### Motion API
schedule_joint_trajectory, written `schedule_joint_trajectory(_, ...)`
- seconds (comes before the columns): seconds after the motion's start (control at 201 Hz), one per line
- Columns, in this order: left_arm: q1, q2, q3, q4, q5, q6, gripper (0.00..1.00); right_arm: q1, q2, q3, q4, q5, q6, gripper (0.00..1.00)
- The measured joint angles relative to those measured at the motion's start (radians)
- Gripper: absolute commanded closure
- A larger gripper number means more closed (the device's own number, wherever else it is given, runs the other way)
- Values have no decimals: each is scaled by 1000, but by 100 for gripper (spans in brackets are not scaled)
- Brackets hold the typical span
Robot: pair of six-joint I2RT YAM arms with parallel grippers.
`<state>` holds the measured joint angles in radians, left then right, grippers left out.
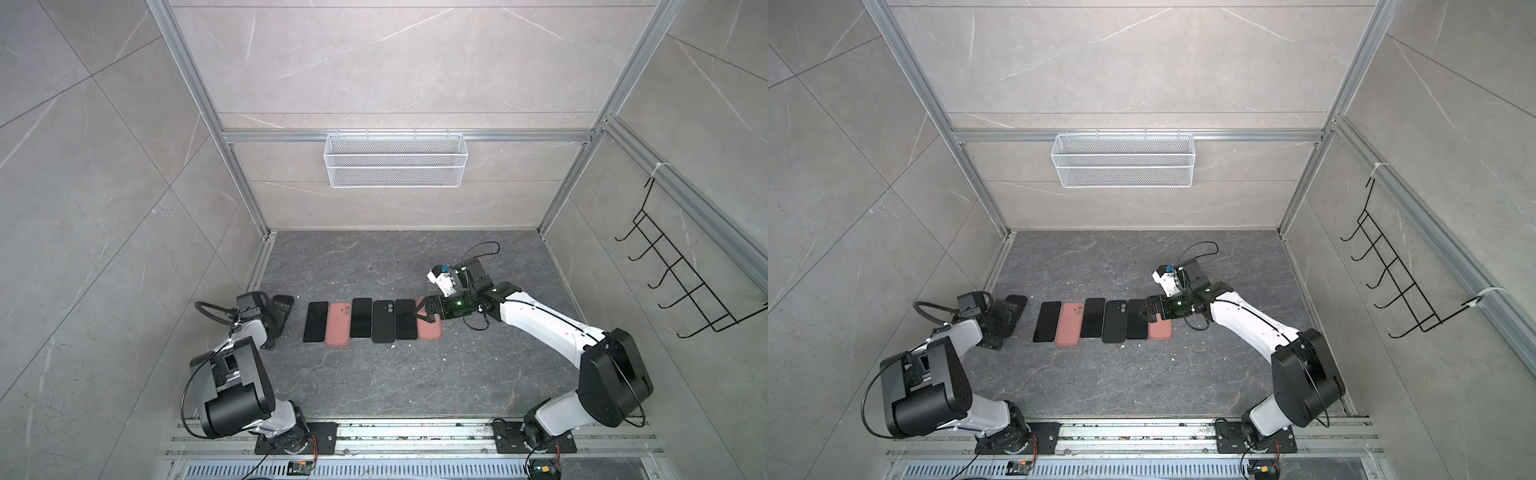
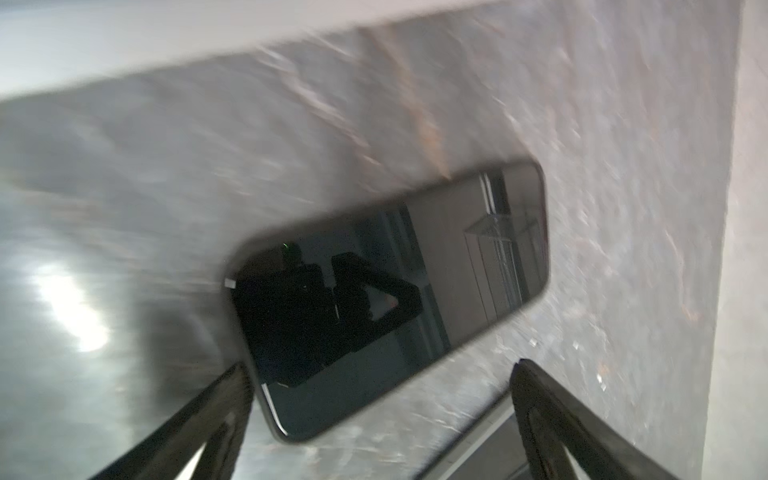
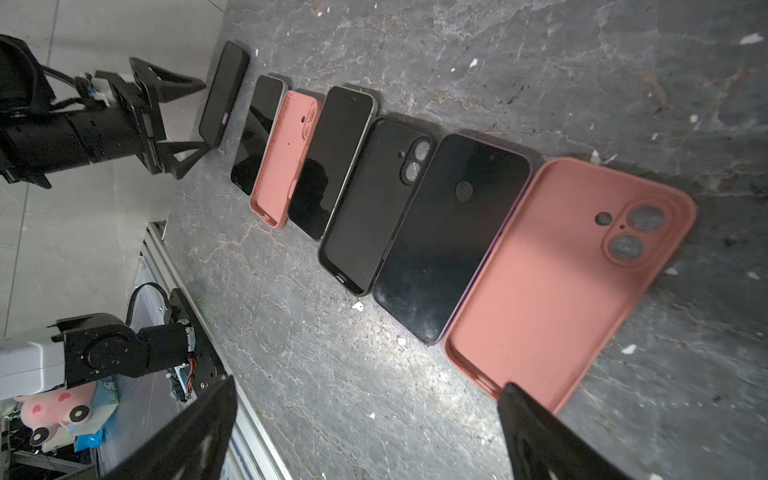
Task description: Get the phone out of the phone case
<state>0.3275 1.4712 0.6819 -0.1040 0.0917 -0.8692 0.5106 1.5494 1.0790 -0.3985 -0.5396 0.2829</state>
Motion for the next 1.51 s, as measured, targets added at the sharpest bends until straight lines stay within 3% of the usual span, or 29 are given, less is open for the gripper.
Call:
schedule_joint_trajectory(0.11, -80, -13, 20, -54, 52, 11, 0, 0, 22, 0, 13, -11, 0, 0)
schedule_joint_trajectory(0.229, -89, -137, 62, -226, 45, 54, 1, 0, 23, 0, 40, -29, 0, 0)
schedule_joint_trajectory(0.319, -85, -256, 153, -371, -19, 141, 0, 0, 23, 0, 51, -37, 0, 0)
schedule_joint_trajectory(0.419, -84, -293, 271, -451, -76, 291, 0, 0, 23, 0, 71, -56, 1, 1)
schedule_joint_trajectory(0.593, -80, -51, 481, -595, -100, 606, 1, 0, 48, 0, 151, -106, 17, 0)
schedule_joint_trajectory(0.802, -76, 163, 498, -674, -73, 817, 7, 0, 117, 4, 218, -164, 39, 0)
schedule_joint_trajectory(1.246, -51, 415, 642, -675, -142, 926, 4, 0, 217, 41, 272, -245, 46, 0)
schedule_joint_trajectory(1.505, -45, 536, 727, -677, -159, 946, 14, 0, 231, 67, 275, -251, 47, 1)
